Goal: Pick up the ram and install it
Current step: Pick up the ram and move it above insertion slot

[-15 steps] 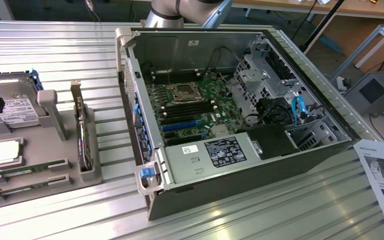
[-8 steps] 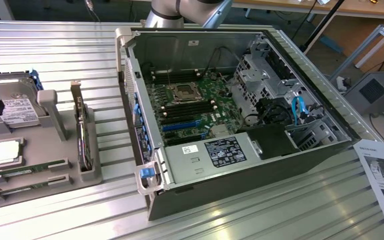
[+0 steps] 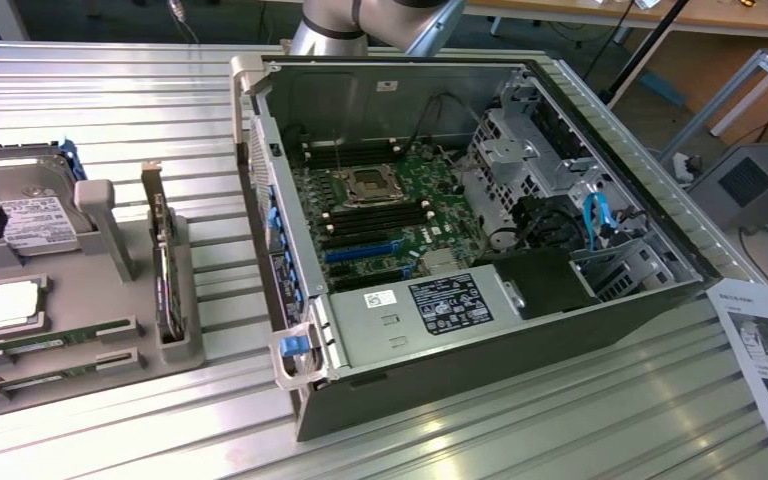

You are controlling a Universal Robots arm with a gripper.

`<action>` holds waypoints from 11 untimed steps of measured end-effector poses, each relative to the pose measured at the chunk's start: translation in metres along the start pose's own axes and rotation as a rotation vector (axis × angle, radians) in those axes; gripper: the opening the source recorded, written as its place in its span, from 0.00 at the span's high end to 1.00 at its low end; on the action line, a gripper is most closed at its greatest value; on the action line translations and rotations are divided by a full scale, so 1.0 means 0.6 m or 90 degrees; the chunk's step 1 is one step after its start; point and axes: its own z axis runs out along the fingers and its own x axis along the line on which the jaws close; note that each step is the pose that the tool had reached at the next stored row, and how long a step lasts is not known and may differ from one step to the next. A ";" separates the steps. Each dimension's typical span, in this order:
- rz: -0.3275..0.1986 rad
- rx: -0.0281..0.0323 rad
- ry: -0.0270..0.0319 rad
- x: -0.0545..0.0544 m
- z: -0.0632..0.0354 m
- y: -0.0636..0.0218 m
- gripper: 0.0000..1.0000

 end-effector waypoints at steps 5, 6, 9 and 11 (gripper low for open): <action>0.000 0.0000 0.0000 0.002 0.000 0.000 0.89; 0.000 0.0000 0.0000 0.002 0.000 0.000 0.89; 0.000 0.0000 0.0000 0.002 0.000 0.000 0.70; 0.000 0.0001 0.0000 0.003 0.003 0.000 0.70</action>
